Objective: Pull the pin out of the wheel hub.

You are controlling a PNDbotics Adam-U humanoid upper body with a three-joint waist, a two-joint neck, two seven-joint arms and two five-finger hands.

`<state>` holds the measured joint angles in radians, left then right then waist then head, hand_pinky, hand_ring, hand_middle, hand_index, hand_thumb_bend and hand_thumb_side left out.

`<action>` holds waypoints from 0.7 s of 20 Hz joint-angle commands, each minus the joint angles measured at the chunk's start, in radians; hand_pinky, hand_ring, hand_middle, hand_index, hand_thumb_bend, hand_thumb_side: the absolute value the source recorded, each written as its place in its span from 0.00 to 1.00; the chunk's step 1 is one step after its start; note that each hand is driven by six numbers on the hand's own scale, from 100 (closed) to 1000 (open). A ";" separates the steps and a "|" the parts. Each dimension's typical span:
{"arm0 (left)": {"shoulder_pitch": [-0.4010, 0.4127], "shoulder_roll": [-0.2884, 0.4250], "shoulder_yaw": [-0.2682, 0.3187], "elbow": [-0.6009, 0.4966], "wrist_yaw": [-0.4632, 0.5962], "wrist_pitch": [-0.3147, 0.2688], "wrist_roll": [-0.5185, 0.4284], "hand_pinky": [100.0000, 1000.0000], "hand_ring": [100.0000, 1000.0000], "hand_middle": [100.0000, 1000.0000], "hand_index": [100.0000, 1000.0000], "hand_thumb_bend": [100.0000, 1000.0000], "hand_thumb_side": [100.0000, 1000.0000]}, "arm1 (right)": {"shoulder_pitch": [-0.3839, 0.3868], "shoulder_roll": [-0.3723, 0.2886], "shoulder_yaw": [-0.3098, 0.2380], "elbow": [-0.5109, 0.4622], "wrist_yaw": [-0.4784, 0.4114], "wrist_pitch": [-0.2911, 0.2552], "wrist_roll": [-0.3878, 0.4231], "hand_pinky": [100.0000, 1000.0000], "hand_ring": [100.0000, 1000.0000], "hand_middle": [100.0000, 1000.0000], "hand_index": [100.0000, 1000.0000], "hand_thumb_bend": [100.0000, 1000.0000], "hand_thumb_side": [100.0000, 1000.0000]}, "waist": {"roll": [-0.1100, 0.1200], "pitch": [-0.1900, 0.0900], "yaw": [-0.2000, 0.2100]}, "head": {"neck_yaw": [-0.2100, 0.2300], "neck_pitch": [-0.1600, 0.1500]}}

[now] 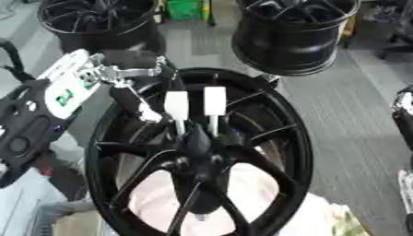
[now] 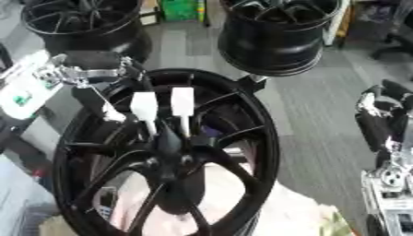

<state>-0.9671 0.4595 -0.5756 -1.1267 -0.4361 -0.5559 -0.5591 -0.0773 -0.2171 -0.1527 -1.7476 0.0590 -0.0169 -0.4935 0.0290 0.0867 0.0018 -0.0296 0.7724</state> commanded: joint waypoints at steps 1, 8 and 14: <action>-0.012 0.010 0.006 -0.007 -0.003 -0.351 -0.348 0.62 0.53 0.54 0.72 0.34 0.44 | -0.005 -0.019 0.001 -0.011 -0.002 0.000 0.002 0.44 0.52 0.61 0.73 0.00 0.24 | -0.003 -0.011 0.001 | 0.001 -0.002; -0.006 0.003 0.005 -0.005 0.000 -0.351 -0.348 0.59 0.48 0.49 0.68 0.31 0.36 | -0.006 -0.019 0.001 -0.011 -0.002 0.000 0.003 0.45 0.52 0.61 0.73 0.00 0.24 | -0.003 -0.011 0.000 | 0.002 -0.002; -0.007 0.000 0.037 -0.002 0.042 -0.343 -0.348 0.53 0.41 0.40 0.58 0.15 0.14 | -0.006 -0.019 0.000 -0.011 -0.002 0.000 0.002 0.45 0.52 0.61 0.73 0.00 0.24 | -0.004 -0.011 0.000 | 0.000 -0.002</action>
<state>-0.9537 0.4536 -0.5626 -1.1209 -0.4087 -0.5534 -0.5616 -0.0773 -0.2171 -0.1527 -1.7475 0.0590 -0.0166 -0.4932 0.0286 0.0867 0.0015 -0.0297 0.7724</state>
